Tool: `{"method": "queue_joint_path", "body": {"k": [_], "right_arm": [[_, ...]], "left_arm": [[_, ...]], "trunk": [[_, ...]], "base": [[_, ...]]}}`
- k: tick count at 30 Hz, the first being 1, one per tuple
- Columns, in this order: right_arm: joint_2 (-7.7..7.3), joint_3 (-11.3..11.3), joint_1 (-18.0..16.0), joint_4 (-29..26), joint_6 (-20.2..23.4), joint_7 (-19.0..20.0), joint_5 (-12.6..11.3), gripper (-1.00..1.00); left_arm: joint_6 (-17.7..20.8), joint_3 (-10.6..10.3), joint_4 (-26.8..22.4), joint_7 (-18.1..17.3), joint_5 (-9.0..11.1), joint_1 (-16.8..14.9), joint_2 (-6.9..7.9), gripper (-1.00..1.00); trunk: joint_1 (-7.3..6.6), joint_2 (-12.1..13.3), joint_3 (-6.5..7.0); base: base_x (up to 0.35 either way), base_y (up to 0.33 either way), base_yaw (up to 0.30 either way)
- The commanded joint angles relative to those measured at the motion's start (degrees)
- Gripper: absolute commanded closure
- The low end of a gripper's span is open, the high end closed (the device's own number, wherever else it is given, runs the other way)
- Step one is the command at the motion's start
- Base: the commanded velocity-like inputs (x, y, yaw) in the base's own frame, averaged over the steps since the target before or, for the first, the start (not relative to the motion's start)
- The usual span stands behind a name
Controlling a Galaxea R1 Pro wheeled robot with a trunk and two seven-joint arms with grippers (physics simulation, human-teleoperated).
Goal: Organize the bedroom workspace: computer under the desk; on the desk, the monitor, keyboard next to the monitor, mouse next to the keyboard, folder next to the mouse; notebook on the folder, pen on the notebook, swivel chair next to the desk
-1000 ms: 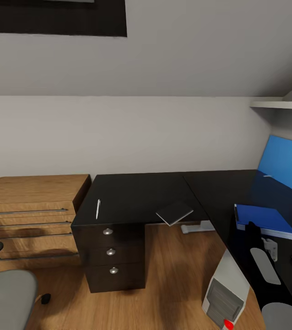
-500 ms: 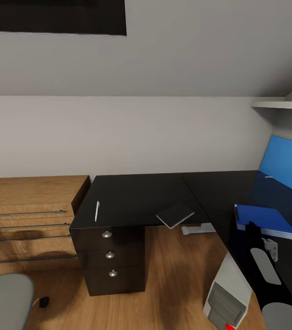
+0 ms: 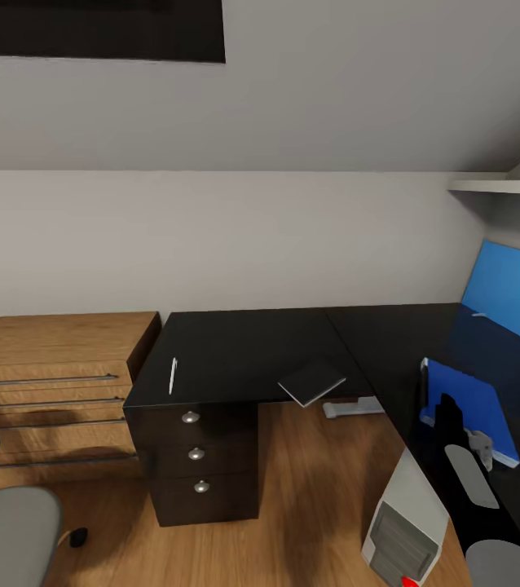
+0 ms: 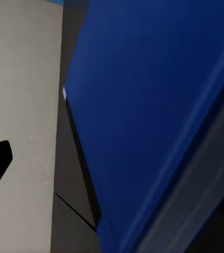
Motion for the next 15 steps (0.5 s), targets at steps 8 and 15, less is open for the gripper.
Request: {"method": "queue_joint_path", "body": {"k": [8,15], "right_arm": [[-0.02,0.09,-0.04,-0.07,-0.28,-0.12,-0.55,-1.00],[-0.02,0.09,0.00,-0.08,-0.28,-0.12,-0.55,-1.00]], "left_arm": [[-0.22,-0.46,0.03,0.45,0.50,-0.04,0.07,-1.00],[-0.22,-0.46,0.03,0.45,0.50,-0.04,0.10,-1.00]], "trunk": [[-0.01,-0.03,-0.06],[-0.01,-0.03,-0.06]], "base": [[-0.099,0.000,0.000],[-0.235,0.000,0.000]]}}
